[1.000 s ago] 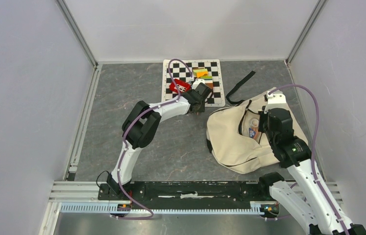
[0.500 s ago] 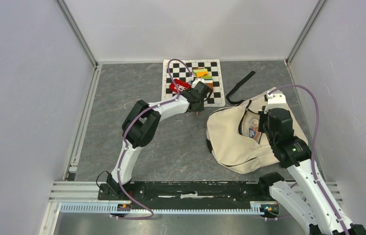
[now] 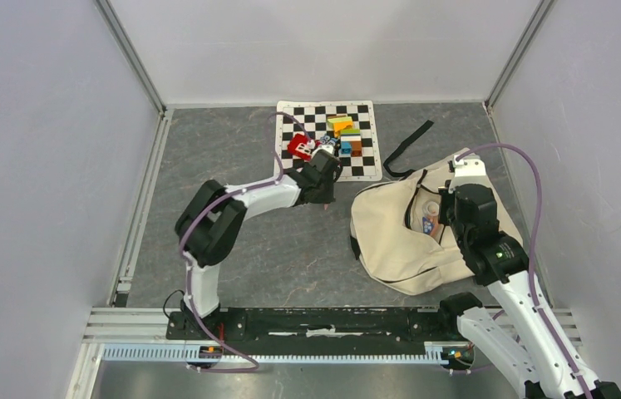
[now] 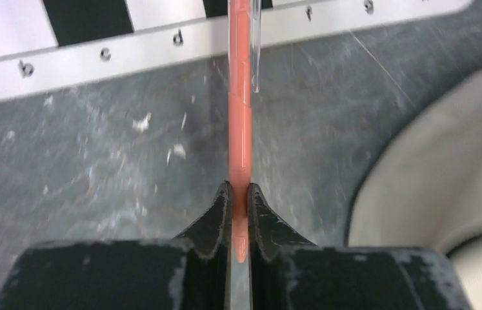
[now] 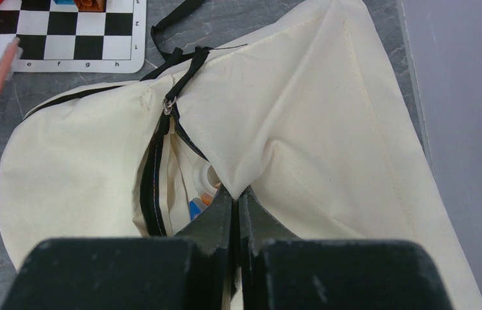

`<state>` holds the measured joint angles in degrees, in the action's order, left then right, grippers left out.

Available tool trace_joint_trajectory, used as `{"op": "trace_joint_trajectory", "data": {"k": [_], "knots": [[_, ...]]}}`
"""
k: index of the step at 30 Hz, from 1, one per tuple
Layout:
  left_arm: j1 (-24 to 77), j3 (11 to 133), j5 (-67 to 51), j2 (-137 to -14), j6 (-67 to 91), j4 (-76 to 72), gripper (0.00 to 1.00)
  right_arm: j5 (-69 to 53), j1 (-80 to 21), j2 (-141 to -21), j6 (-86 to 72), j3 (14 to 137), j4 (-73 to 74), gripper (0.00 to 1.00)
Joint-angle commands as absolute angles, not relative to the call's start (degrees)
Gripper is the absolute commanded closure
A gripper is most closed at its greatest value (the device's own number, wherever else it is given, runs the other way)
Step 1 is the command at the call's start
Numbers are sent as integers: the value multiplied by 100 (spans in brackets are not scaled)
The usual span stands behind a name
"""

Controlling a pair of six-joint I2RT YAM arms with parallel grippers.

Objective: Pack the student bag
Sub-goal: Pick up the stationery from the center of the board, then place the stationery in the student bag.

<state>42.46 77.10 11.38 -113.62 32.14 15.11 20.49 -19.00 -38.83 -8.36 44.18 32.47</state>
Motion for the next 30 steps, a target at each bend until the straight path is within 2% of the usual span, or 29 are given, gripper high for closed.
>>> {"op": "trace_joint_trajectory", "data": {"k": [1,7,11,16,20,30], "knots": [[4282,6873,422,-9994,3551,669,98,1841,-1938,-3766,-944,4667,2916,100],[4947,5856,-474,-8739,4154,413,98,1824,-1934,-3798,-989,4615,2868,100],[5652,5993,-892,-8739,4649,199,98,1763,-1927,-3766,-1055,4597,2807,100],[6310,6443,-1399,-9311,5367,-761,98,1724,-1932,-3780,-1107,4614,2783,100],[6439,7139,-1468,-10038,5505,-1037,98,1714,-1934,-3745,-1152,4605,2769,100],[6410,8838,-567,-11538,5475,-1275,98,1728,-1929,-3635,-1158,4432,2784,100]]}}
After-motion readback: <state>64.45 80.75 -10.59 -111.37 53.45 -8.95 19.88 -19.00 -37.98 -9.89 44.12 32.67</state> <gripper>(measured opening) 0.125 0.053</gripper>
